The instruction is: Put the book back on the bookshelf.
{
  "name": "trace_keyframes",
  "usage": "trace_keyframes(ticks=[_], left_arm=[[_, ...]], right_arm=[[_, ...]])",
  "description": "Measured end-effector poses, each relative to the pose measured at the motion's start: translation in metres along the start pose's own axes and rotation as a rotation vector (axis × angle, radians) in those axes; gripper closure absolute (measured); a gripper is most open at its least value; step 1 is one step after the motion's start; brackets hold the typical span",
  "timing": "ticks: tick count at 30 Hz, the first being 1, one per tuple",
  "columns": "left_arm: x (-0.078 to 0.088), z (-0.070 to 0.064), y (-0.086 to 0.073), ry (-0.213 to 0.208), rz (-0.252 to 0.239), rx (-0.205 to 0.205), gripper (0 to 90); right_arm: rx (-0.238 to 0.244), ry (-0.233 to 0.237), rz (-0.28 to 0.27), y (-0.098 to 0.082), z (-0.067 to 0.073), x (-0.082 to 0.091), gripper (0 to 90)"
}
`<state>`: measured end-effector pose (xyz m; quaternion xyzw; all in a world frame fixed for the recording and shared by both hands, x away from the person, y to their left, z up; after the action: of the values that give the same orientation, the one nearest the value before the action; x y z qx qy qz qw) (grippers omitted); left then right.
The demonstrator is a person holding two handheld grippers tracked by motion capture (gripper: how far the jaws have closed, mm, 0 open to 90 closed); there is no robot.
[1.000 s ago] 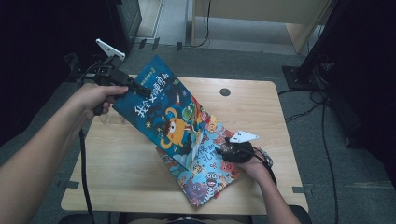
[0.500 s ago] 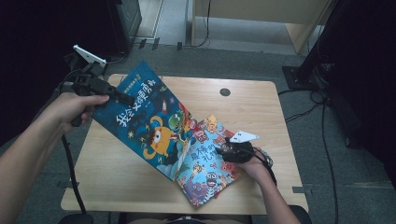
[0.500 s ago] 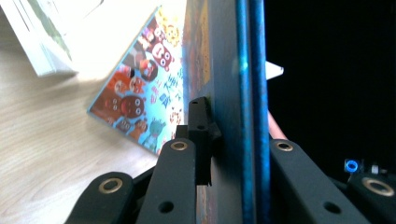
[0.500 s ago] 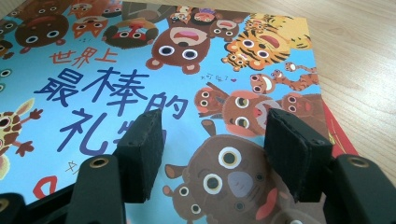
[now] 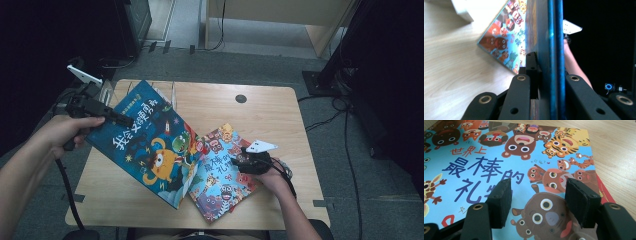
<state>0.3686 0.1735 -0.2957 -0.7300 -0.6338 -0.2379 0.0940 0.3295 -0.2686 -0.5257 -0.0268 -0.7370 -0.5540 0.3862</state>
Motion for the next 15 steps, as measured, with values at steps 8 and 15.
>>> trace_keyframes(ticks=[8, 15], left_arm=[[0.016, 0.006, -0.016, 0.011, -0.019, 0.005, 82.9], [0.042, 0.014, -0.037, 0.014, -0.058, 0.023, 83.2]], right_arm=[[-0.011, 0.006, 0.007, 0.001, -0.001, -0.001, 40.6], [-0.019, 0.012, 0.012, 0.002, -0.002, -0.001, 41.6]])
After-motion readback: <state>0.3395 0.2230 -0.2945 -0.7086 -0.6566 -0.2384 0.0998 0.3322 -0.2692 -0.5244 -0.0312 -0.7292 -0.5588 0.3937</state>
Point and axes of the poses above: each handheld gripper's, and its own axes: x roughly backward along the jaws, y roughly out of its top, z roughly to its left, the point moved 3 cm from there along -x, roughly forward along the jaws, and after that the axes turned 12 degrees about -y, right-handed, at the moved point
